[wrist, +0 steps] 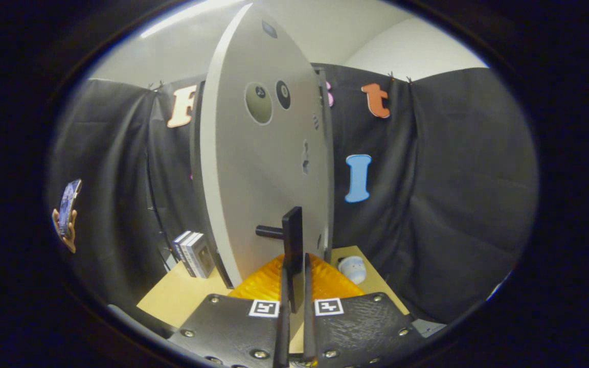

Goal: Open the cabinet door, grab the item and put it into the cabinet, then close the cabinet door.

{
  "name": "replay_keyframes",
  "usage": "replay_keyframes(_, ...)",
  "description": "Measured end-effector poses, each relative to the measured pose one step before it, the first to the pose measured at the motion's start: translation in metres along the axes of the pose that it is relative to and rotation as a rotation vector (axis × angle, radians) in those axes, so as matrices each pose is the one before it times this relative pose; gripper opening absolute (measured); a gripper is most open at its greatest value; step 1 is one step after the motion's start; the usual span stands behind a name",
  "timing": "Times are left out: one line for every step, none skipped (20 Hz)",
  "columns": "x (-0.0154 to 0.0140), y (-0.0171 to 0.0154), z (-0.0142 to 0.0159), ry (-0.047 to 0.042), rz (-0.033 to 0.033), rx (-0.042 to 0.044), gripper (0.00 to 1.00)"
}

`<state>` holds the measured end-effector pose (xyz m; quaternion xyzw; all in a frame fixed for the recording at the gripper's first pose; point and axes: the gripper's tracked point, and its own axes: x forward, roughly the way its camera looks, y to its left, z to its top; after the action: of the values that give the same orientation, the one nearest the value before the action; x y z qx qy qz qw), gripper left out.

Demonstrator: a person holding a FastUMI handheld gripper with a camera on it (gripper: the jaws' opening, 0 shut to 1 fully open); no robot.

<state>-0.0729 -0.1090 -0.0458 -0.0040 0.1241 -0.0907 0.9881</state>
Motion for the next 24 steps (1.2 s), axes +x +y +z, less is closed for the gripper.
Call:
replay_keyframes(-0.00187, -0.00451, -0.00303, 0.01374, -0.02869, -0.0162, 0.11)
replay_keyframes(-0.00057, -0.00441, 0.0004, -0.00305, -0.02352, -0.01366, 0.11)
replay_keyframes(-0.00032, -0.01038, 0.00373, -0.0103, -0.01681, -0.00635, 0.11)
replay_keyframes(0.00099, -0.01314, 0.00174, 0.00184, -0.02865, -0.00677, 0.11)
replay_keyframes(0.00088, -0.0094, -0.00164, -0.00071, -0.02077, 0.00041, 0.03)
replay_keyframes(-0.00061, -0.00396, -0.00107, 0.00333, 0.00291, 0.01331, 0.01)
replay_keyframes(-0.00147, 0.00141, -0.00052, 0.00142, 0.01156, 0.02271, 0.01)
replay_keyframes(-0.00005, 0.0009, 0.0015, 0.00143, 0.00822, 0.01717, 0.01)
replay_keyframes(0.00138, -0.00456, -0.0004, 0.0042, 0.00701, 0.00597, 0.01)
replay_keyframes(0.0006, -0.003, 0.00025, 0.0025, 0.00302, 0.00128, 0.01)
replay_keyframes(-0.00013, 0.00149, -0.0022, 0.00231, -0.0003, 0.00081, 0.01)
replay_keyframes(-0.00062, -0.00099, -0.0013, 0.00055, -0.00578, -0.00622, 0.01)
replay_keyframes(-0.00059, -0.00195, -0.00099, 0.00312, -0.0119, -0.01065, 0.01)
replay_keyframes(-0.00015, -0.00281, -0.00073, 0.00097, -0.02001, -0.00896, 0.01)
replay_keyframes(-0.00015, -0.00515, -0.0018, 0.00273, -0.03151, -0.00691, 0.01)
replay_keyframes(-0.00607, -0.00572, -0.00062, 0.00152, -0.01722, 0.00497, 0.04)
replay_keyframes(-0.01147, -0.01257, -0.0007, -0.00231, -0.02521, 0.01024, 0.05)
replay_keyframes(-0.00639, -0.00837, 0.00012, -0.00391, -0.02762, 0.00566, 0.05)
replay_keyframes(-0.00377, -0.00432, -0.00136, -0.00692, -0.03109, -0.00109, 0.05)
replay_keyframes(-0.00451, -0.00495, 0.00098, -0.00978, -0.03106, -0.00139, 0.05)
replay_keyframes(-0.00489, -0.00241, -0.00126, -0.00734, -0.0267, 0.00009, 0.05)
replay_keyframes(-0.00588, 0.00135, 0.00084, -0.00454, -0.0061, 0.01112, 0.05)
replay_keyframes(-0.00537, 0.00216, -0.00013, -0.00177, -0.01176, 0.01234, 0.05)
replay_keyframes(-0.00454, 0.00365, -0.00053, -0.00048, -0.00213, 0.00782, 0.05)
